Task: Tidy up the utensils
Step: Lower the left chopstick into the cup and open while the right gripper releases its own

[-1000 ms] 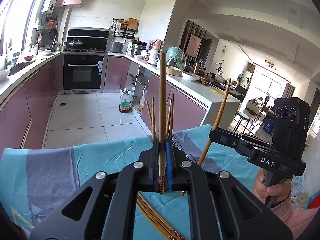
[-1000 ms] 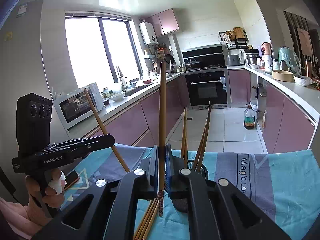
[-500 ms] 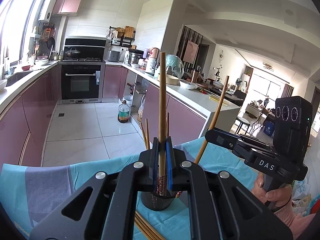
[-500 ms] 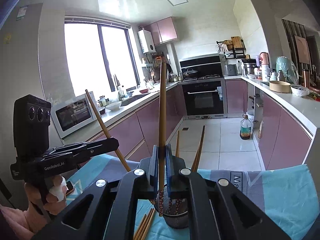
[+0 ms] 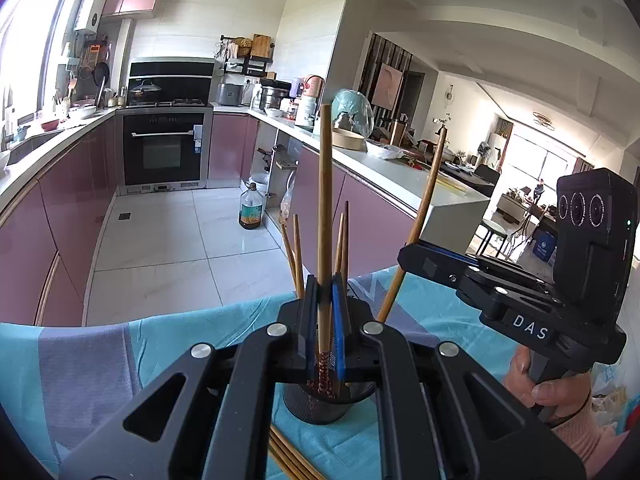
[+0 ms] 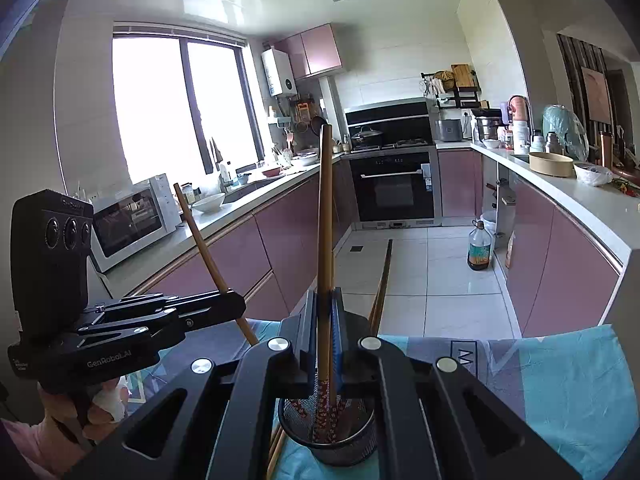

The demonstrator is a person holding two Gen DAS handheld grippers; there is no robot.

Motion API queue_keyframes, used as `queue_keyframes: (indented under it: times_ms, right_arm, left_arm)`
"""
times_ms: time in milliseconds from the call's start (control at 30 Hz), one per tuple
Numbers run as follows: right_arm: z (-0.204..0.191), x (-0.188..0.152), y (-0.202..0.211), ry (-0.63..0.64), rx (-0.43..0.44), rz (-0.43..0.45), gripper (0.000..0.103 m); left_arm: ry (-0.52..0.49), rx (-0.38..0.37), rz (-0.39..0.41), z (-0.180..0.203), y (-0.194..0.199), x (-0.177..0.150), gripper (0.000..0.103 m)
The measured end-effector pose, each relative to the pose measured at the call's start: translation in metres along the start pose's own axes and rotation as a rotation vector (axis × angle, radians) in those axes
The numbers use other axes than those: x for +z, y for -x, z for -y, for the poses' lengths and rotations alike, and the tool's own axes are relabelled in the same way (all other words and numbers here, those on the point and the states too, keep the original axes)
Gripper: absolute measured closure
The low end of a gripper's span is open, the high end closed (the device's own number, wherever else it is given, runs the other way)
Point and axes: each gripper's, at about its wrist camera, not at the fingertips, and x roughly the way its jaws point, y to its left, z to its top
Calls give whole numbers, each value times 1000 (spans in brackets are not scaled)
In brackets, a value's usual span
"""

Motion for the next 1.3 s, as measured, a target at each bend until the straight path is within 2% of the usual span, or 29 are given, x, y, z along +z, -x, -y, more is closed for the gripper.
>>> queue_keyframes:
  times_ms: [500,1133,1300]
  right_arm:
    - [10,-13,-20,-24,-25,-66,98]
    - [11,-27,-37,-17,-27,-144,98]
    - [12,-31,-43,-27,-30,-168,97]
  left_arm:
    - [-22,22,-59,4,-24,-2,95]
    - [-36,18,-168,-9,-61,-16,95]
    - [-33,24,-176,-15,-70,-16,95]
